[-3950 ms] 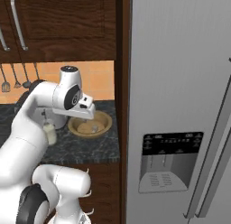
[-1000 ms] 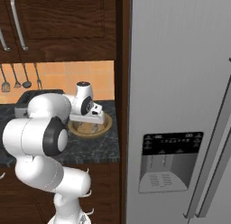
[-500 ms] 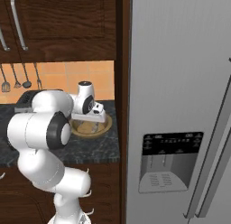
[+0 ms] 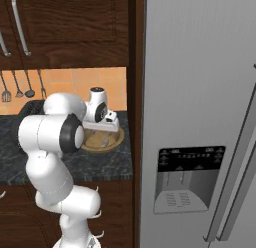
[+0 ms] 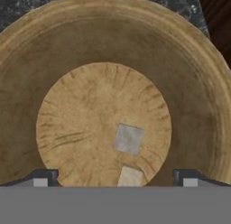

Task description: Grab a lemon wedge from the fridge and one ice cube from the ice bowl, and put them in the glass of lemonade.

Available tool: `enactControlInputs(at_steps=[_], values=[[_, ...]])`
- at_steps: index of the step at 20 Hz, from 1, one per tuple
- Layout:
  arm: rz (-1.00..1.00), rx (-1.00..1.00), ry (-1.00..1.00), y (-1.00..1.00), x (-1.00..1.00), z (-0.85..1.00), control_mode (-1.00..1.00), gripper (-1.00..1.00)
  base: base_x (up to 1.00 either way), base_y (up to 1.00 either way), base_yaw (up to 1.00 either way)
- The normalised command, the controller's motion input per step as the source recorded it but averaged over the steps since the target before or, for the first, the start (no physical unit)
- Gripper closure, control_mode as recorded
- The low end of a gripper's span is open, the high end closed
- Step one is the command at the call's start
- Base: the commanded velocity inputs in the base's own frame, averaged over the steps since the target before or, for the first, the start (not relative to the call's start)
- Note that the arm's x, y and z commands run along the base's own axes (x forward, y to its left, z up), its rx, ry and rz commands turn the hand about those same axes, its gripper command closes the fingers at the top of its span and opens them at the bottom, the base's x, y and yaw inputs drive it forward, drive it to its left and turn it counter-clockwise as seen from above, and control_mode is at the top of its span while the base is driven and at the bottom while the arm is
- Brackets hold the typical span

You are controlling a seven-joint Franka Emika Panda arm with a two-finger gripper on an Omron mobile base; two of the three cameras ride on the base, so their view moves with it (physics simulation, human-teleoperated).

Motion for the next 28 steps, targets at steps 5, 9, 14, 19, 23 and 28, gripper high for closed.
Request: enactControlInputs(at_steps=[5,9,14,19,23,28], values=[[0.0,0.0,0.0,0.0,0.0,-0.25,-1.0,-1.0,0.0,0.0,0.0],[0.0,0.0,0.0,0.0,0.0,-0.44,-1.0,-1.0,0.0,0.0,0.0],[0.0,0.0,0.0,0.0,0.05,-0.38,-1.0,-1.0,0.0,0.0,0.0],[0.0,0.0,-0.01,0.0,0.1,-0.21,-1.0,-1.0,0.0,0.0,0.0],[0.0,0.0,-0.01,0.0,0.03,0.0,-1.0,-1.0,0.0,0.0,0.0],[0.0,0.0,0.0,0.03,0.0,-0.02,-1.0,-1.0,0.0,0.0,0.0]])
